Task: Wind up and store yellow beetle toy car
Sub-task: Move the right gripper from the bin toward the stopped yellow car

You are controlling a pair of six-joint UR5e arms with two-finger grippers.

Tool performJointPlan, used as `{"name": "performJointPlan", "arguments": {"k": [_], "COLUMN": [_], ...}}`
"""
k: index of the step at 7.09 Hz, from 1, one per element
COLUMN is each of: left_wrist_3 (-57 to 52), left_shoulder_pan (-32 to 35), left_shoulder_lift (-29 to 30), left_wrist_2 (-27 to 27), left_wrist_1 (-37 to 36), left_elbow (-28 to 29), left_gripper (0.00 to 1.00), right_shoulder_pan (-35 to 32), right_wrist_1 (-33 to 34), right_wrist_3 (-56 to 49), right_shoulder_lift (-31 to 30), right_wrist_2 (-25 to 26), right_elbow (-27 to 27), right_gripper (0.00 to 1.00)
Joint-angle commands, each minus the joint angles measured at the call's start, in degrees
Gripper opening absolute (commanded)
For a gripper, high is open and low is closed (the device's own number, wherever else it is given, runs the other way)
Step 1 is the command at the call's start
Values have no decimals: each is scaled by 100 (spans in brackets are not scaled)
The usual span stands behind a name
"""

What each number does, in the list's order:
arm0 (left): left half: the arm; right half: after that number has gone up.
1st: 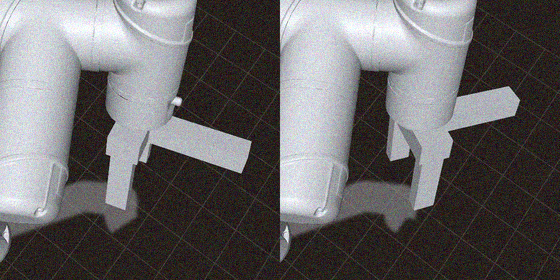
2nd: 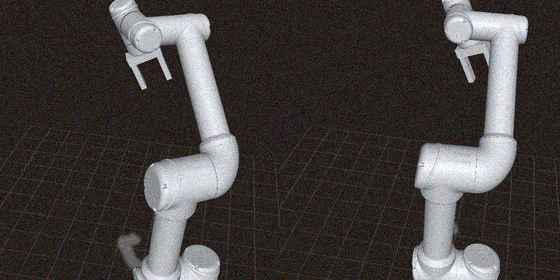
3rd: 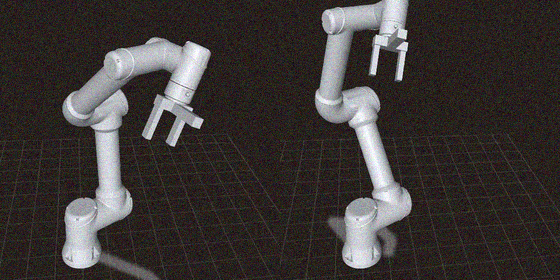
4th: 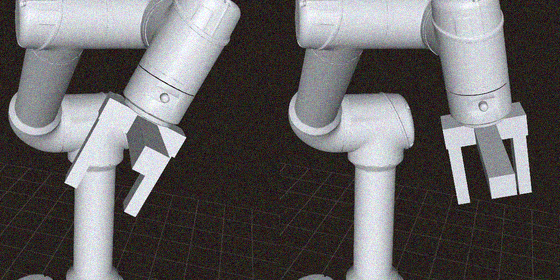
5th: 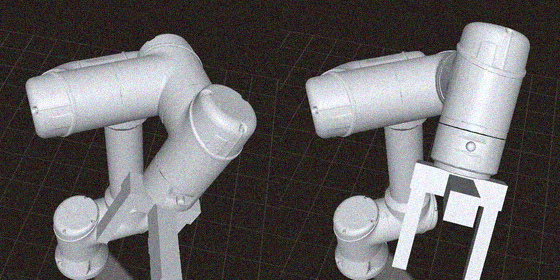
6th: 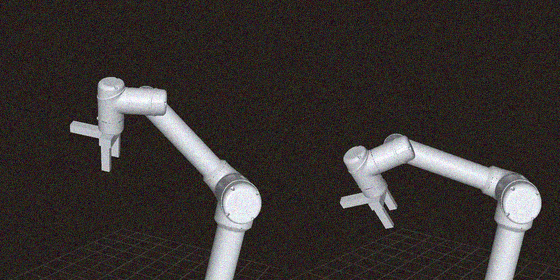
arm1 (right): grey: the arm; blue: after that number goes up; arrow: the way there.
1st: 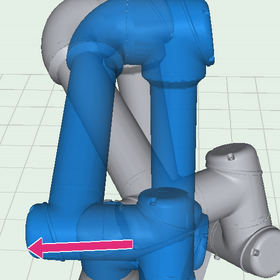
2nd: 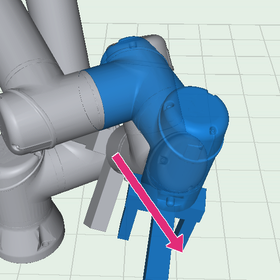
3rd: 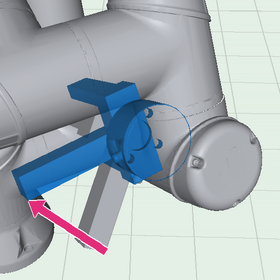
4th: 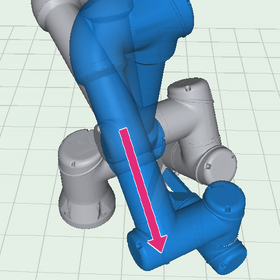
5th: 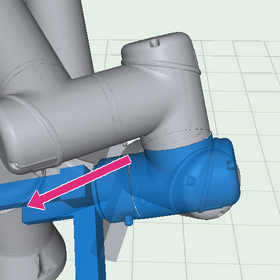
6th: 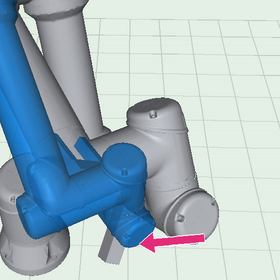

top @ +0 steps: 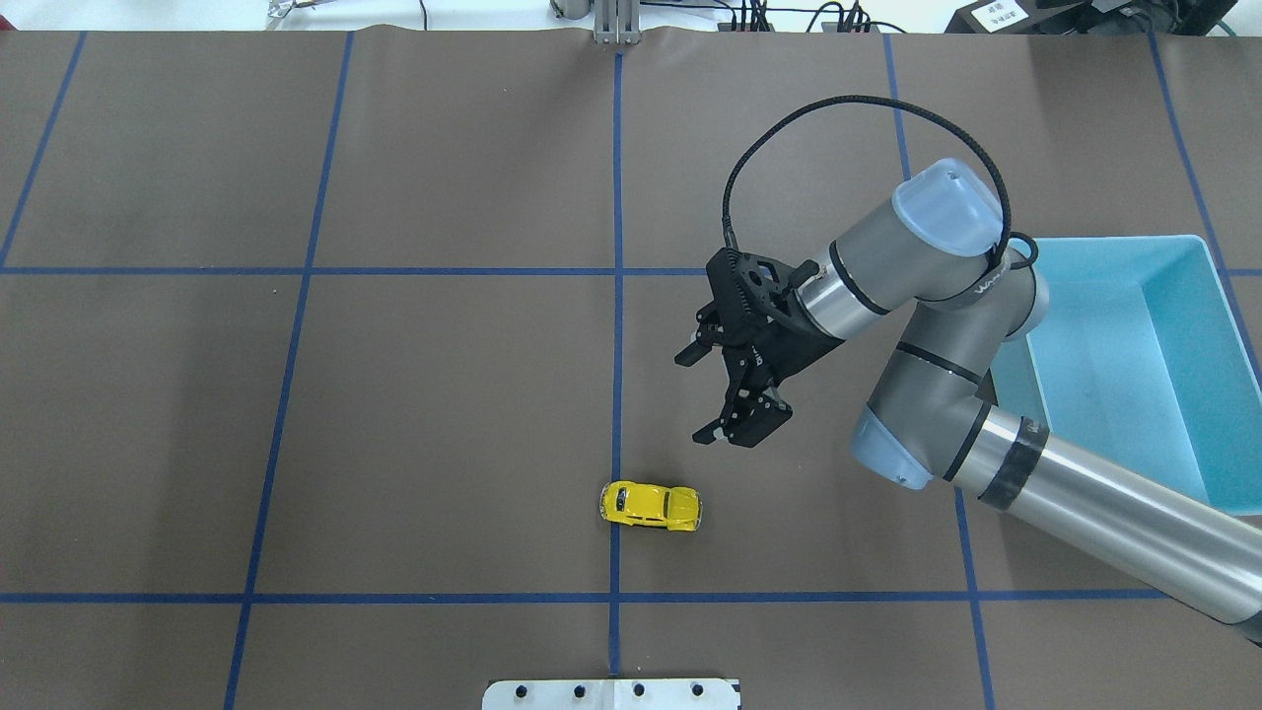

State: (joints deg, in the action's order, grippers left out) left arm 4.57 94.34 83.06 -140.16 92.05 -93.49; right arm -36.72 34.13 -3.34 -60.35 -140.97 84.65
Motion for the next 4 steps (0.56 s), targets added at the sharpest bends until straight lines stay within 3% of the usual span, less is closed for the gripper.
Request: {"name": "performJointPlan", "arguments": {"k": [1, 4], "left_wrist_3": [0, 0], "left_shoulder_pan": [5, 5], "left_shoulder_lift": [-1, -9], "left_wrist_2": [6, 6], "left_wrist_1": [-3, -3], "left_elbow": [6, 33], "left_gripper": [100, 100], "right_shoulder_pan": [506, 964], "right_wrist_1": [-3, -11], "right_wrist_3": [1058, 1916], "right_shoulder_lift": [-56, -344], "right_wrist_2": [516, 1482], "right_elbow": [122, 323], "right_gripper": [100, 99]}}
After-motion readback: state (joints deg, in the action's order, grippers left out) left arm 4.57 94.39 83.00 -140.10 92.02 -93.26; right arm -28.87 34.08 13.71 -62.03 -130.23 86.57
